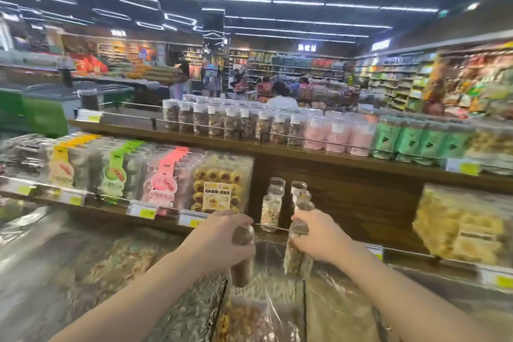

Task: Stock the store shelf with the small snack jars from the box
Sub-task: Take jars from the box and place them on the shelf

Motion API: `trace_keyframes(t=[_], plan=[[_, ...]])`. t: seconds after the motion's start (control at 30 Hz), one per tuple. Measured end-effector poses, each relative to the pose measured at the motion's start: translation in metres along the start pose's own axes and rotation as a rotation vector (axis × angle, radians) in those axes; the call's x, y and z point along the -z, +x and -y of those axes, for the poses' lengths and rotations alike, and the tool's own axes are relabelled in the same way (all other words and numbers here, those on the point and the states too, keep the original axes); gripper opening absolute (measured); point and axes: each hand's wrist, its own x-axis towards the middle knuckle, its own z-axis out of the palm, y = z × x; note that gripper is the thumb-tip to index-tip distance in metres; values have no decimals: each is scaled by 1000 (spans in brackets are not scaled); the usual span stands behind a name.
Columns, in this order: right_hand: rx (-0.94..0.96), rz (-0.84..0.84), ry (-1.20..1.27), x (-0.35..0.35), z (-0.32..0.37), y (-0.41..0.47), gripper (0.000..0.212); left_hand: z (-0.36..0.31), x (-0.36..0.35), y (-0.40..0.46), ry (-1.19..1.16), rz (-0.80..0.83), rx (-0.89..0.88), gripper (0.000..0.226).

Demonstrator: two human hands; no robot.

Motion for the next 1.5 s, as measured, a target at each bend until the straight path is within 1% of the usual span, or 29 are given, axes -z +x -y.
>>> trace_keyframes(t=[0.1, 0.27, 0.37, 0.47, 0.63, 0.73, 0.83, 0.97, 1.1, 1.27, 1.4, 1.5], plan=[[-79, -38, 1, 1, -18, 6, 52, -5, -8, 29, 10, 42, -83, 59], [-188, -58, 1, 1, -51, 9, 54, -23, -27, 71, 42, 105, -196, 59], [-218, -60, 5, 5, -75, 11, 55, -40, -41, 90, 43, 128, -240, 59], [-245, -62, 23, 14, -106, 20, 56, -61, -59, 112, 40, 134, -248, 64], [-222, -67, -12, 30, -164, 52, 58, -97, -91, 145, -2, 119, -210, 64], [-170, -52, -40, 43, -197, 79, 57, -115, -111, 162, -23, 104, -148, 61], [-119, -18, -47, 55, -225, 115, 62, -130, -129, 178, -21, 72, -98, 56], [-85, -5, -17, 60, -251, 170, 62, -143, -144, 195, -32, 38, -17, 57], [-64, 8, -22, 50, -264, 219, 63, -145, -152, 202, -16, 18, 52, 61], [-80, 54, -40, 22, -276, 246, 66, -144, -153, 208, 2, 20, 59, 59], [-90, 31, -78, 14, -284, 244, 69, -143, -151, 221, 34, 55, 22, 58], [-91, -4, -90, 25, -289, 231, 72, -144, -149, 241, 47, 98, -4, 56]])
